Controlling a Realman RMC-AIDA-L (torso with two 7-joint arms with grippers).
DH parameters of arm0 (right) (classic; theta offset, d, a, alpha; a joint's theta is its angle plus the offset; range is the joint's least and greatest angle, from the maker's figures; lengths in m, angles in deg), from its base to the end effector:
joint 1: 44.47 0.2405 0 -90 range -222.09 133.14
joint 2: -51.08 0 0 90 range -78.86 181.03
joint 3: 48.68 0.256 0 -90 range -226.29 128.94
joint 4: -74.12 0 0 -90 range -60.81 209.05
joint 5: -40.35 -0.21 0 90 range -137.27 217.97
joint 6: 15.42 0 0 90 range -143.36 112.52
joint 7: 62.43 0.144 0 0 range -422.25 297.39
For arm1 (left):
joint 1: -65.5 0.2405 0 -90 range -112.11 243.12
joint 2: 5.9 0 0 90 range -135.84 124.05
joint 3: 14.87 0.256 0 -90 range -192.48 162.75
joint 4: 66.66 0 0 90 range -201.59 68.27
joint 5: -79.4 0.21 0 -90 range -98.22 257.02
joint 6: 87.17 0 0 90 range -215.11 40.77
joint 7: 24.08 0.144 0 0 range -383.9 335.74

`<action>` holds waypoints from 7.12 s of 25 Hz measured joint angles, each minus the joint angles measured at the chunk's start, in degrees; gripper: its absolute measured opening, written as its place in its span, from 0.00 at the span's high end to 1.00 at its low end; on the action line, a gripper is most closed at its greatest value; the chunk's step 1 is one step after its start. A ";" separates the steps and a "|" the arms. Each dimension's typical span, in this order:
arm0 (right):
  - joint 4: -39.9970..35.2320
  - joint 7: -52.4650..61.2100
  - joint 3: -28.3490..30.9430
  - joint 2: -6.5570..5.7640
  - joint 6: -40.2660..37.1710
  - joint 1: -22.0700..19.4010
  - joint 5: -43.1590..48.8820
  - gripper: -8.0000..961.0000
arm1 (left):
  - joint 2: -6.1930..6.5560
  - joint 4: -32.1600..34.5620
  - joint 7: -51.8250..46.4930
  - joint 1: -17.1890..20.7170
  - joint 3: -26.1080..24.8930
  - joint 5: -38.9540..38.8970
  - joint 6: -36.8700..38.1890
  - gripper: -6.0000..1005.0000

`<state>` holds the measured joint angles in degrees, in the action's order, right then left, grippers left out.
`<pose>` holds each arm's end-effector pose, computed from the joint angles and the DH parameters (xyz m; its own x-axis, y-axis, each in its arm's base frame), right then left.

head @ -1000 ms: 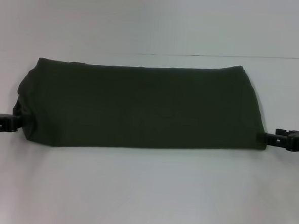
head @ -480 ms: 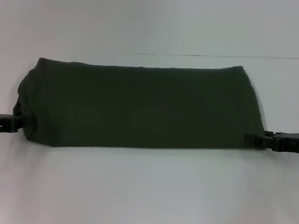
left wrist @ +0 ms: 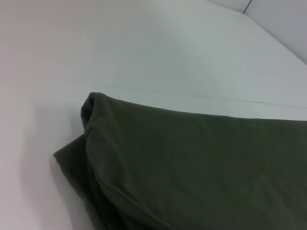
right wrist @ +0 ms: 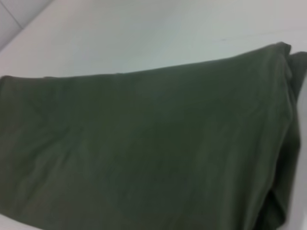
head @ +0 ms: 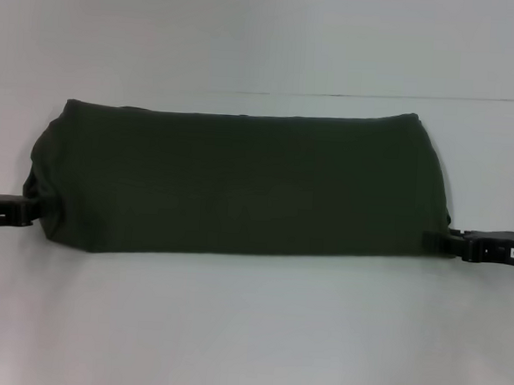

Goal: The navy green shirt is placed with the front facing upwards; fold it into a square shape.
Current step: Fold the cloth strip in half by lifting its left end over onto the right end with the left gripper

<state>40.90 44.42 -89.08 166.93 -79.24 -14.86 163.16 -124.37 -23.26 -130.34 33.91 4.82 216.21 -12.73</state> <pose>0.3389 0.3558 0.0116 0.4875 -0.7342 -0.4726 -0.8725 -0.3889 -0.2958 -0.3392 0.3521 0.0517 0.4835 0.6974 0.5291 0.8750 -0.3679 -0.3147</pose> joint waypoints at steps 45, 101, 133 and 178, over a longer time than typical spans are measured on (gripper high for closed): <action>-13.67 -7.39 4.50 2.62 -15.91 -12.77 1.18 0.98 | -1.94 8.69 7.56 8.15 -0.56 -1.24 22.64 0.95; -7.17 -37.17 14.82 3.76 -31.09 -5.96 -3.19 0.12 | -0.37 7.37 -8.52 5.41 -2.83 -8.00 11.87 0.17; -3.80 -41.03 -1.24 4.05 -27.57 -1.76 -3.38 0.13 | 1.29 9.55 -34.22 -2.51 12.13 13.51 8.93 0.16; -2.46 -40.43 -1.64 4.03 -24.18 -0.14 -3.19 0.12 | 0.96 9.07 -35.63 -2.11 12.51 16.11 7.67 0.17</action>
<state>38.44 3.99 -90.71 170.96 -103.42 -15.00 159.97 -123.41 -14.19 -165.97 31.80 17.34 232.32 -5.06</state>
